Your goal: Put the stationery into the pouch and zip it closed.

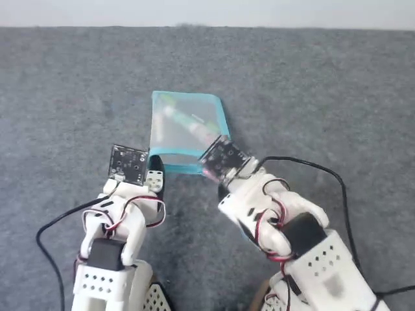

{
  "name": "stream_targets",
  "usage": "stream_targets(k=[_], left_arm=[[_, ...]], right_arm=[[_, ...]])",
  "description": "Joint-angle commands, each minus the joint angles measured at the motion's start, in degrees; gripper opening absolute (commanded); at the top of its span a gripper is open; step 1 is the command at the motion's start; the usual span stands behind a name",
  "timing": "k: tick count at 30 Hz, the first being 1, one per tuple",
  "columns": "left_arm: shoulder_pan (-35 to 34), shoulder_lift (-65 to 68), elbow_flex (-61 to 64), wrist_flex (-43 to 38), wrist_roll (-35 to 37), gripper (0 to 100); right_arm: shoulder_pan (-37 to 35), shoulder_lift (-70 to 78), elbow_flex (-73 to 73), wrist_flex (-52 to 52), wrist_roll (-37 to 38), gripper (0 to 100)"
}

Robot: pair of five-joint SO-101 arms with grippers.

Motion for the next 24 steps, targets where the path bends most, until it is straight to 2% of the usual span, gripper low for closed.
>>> stream_targets(k=[1,10,12,15,20,22,24], left_arm=[[2.37,0.44,0.31,-2.46,0.0,1],[1.49,0.44,-0.04,-2.55,0.35,1],[0.09,0.44,-0.04,-3.34,0.35,1],[-2.46,0.44,-0.57,-3.25,0.26,1],[-6.33,0.44,-1.98,-3.34,0.35,1],[-8.18,0.44,-2.51,-3.43,0.44,1],[-9.23,0.44,-2.59,-3.52,1.67,1]], right_arm=[[-6.99,0.13,-5.27,-0.92,2.37,0.5],[-19.74,4.26,-11.08,4.97,2.37,0.5],[-20.44,4.26,-11.08,6.02,2.55,0.5],[-13.58,4.35,-11.16,9.1,2.37,3.2],[7.34,4.79,-10.73,17.63,3.6,30.9],[13.41,4.79,-10.73,21.93,7.82,39.4],[17.19,4.79,-10.64,23.96,8.62,44.6]])
